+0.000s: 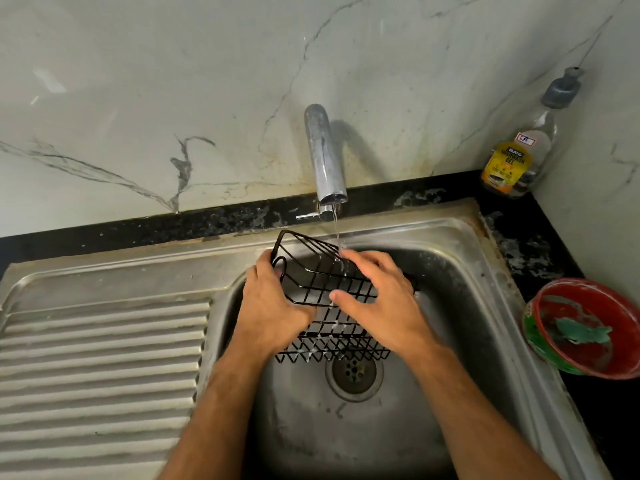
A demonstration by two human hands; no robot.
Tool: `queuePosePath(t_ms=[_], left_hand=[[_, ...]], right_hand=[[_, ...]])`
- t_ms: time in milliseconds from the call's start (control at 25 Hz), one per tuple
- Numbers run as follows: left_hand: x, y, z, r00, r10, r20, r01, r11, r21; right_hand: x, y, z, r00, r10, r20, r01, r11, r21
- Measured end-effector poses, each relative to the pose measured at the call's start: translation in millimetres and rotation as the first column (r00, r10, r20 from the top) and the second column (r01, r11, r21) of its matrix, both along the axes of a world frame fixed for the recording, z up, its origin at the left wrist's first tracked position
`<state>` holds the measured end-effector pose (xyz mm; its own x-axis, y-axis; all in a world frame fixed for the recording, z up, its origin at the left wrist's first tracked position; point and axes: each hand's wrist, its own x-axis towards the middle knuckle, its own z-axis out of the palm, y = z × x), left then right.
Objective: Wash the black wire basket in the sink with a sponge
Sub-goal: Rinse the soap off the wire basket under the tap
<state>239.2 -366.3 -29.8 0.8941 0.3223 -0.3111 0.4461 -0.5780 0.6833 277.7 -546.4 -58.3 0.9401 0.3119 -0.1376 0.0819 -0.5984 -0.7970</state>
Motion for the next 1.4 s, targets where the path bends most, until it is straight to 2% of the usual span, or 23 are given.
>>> queuePosePath(t_ms=[120, 200, 320, 440, 560, 600, 680, 760, 840, 920, 960, 1040, 1120, 1200, 1320, 1400], left_hand=[[2, -3, 1, 0.988, -0.084, 0.127, 0.067, 0.988, 0.137], [-2, -3, -7, 0.978, -0.081, 0.194, 0.052, 0.987, 0.149], [-10, 1, -16, 0.972, -0.021, 0.233, 0.004, 0.997, 0.072], [-17, 9, -27, 0.957, -0.015, 0.291, 0.008, 1.0, 0.025], [-18, 13, -31, 0.933, -0.008, 0.36, 0.036, 0.997, -0.071], [-16, 13, -29, 0.934, 0.0, 0.356, 0.041, 0.993, -0.107], [-13, 14, -26, 0.937, 0.024, 0.349, 0.035, 0.986, -0.161], [-12, 15, -23, 0.94, 0.007, 0.341, 0.049, 0.987, -0.156], [-11, 17, -19, 0.932, -0.02, 0.361, 0.077, 0.987, -0.144], [-12, 18, -12, 0.932, -0.006, 0.364, 0.086, 0.975, -0.204], [-11, 19, -8, 0.934, 0.002, 0.356, 0.083, 0.971, -0.223], [-13, 18, -10, 0.946, 0.038, 0.321, 0.029, 0.979, -0.204], [-17, 18, -15, 0.952, 0.034, 0.303, 0.016, 0.987, -0.159], [-20, 20, -22, 0.946, -0.007, 0.324, 0.053, 0.989, -0.135], [-22, 23, -27, 0.93, 0.059, 0.362, 0.037, 0.967, -0.254], [-27, 23, -27, 0.919, 0.113, 0.378, 0.003, 0.956, -0.293]], right_hand=[[-7, 13, 22, 0.979, 0.158, 0.128, -0.151, 0.987, -0.059], [-2, 20, 33, 0.952, 0.261, 0.163, -0.267, 0.963, 0.02], [8, 15, 25, 0.966, 0.187, 0.177, -0.211, 0.969, 0.128], [-5, 27, 27, 0.978, 0.191, 0.086, -0.194, 0.981, 0.029], [-10, 31, 36, 0.929, 0.276, 0.247, -0.271, 0.961, -0.056], [-4, 24, 34, 0.92, 0.297, 0.255, -0.282, 0.955, -0.096], [8, 8, 26, 0.956, 0.26, 0.138, -0.238, 0.958, -0.162], [6, 8, 24, 0.978, 0.21, 0.012, -0.207, 0.971, -0.121], [-8, 22, 31, 0.958, 0.269, 0.097, -0.265, 0.963, -0.051], [-6, 17, 26, 0.912, 0.325, 0.252, -0.327, 0.944, -0.032], [1, 9, 21, 0.904, 0.328, 0.275, -0.334, 0.942, -0.026], [12, -5, 12, 0.945, 0.271, 0.181, -0.278, 0.961, 0.011], [9, 1, 11, 0.964, 0.26, 0.055, -0.259, 0.966, -0.022], [-6, 21, 20, 0.946, 0.313, 0.085, -0.307, 0.948, -0.079], [-7, 17, 16, 0.944, 0.268, 0.191, -0.276, 0.961, 0.017], [8, -3, 6, 0.983, 0.168, 0.071, -0.168, 0.986, -0.012]])
